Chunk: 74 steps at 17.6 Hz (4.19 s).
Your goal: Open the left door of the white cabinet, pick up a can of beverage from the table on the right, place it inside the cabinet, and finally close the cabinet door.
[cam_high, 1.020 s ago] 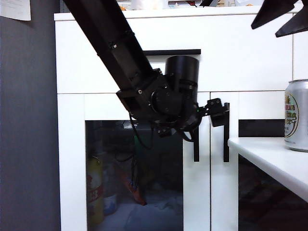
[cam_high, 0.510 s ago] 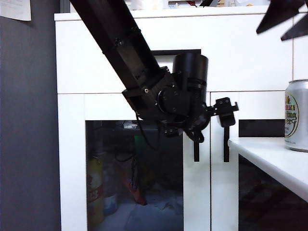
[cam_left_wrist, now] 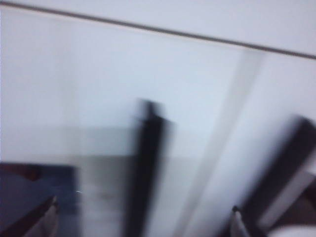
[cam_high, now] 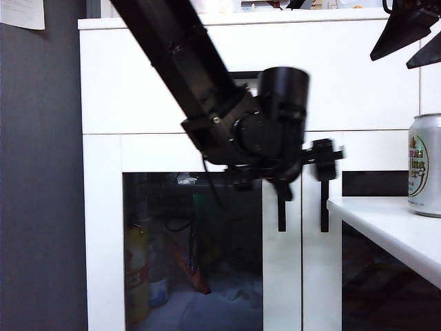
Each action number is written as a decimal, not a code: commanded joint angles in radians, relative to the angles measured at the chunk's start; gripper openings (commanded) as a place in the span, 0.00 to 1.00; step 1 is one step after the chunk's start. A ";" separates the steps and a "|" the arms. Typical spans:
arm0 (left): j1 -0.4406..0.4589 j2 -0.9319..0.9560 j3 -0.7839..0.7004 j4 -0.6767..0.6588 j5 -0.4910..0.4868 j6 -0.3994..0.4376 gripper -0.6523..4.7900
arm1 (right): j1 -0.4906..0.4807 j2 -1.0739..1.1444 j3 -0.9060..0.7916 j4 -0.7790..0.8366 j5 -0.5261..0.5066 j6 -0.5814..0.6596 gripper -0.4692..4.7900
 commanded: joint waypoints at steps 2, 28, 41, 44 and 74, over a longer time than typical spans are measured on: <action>0.033 -0.001 0.009 0.013 0.018 -0.034 1.00 | 0.000 -0.003 0.002 0.028 0.004 -0.003 0.79; 0.034 0.011 0.011 -0.066 0.043 -0.107 0.96 | -0.003 0.005 0.002 0.033 0.004 -0.002 0.79; 0.063 0.059 0.132 -0.092 0.165 -0.040 0.90 | -0.014 0.009 0.001 0.033 0.004 -0.003 0.79; 0.063 0.059 0.132 -0.092 0.156 -0.039 0.90 | -0.014 0.009 0.001 0.033 0.003 -0.003 0.79; -0.018 0.021 0.135 -0.031 0.037 0.054 0.11 | -0.015 -0.006 0.003 0.040 -0.019 0.049 0.79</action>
